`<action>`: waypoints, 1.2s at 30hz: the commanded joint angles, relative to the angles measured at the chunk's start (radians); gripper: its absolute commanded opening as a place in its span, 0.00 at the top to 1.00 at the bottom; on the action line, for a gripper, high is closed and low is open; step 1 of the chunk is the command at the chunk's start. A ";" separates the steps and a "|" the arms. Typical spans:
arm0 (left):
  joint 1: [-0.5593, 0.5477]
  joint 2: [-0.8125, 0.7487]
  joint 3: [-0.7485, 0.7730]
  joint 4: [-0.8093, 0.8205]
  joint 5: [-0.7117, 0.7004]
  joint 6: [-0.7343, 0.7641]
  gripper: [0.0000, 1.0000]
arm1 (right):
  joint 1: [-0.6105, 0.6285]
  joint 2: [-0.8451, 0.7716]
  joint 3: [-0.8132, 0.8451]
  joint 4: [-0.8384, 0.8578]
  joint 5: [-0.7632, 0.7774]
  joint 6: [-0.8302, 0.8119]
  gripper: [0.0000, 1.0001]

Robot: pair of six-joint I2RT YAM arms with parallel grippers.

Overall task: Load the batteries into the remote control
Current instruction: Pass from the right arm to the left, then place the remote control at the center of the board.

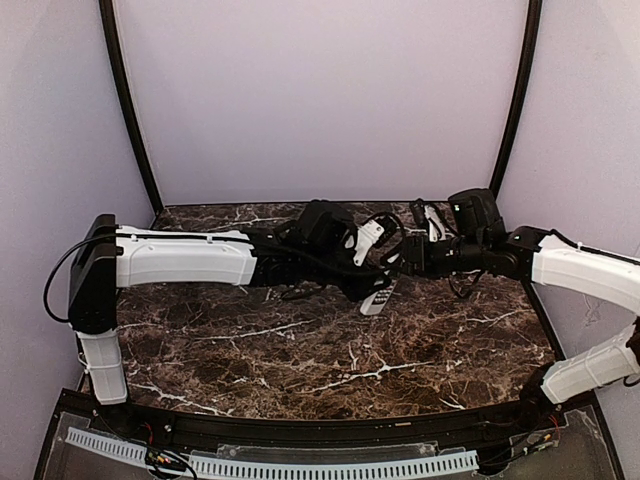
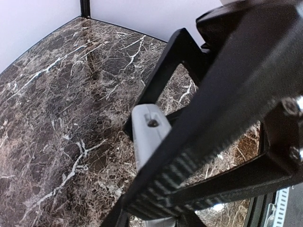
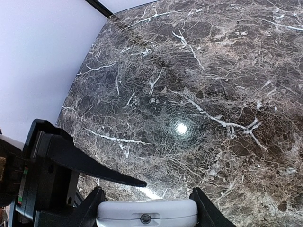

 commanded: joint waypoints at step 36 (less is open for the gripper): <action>0.362 -0.131 -0.409 0.212 0.406 -0.468 0.99 | -0.116 -0.130 -0.087 0.010 -0.121 -0.060 0.01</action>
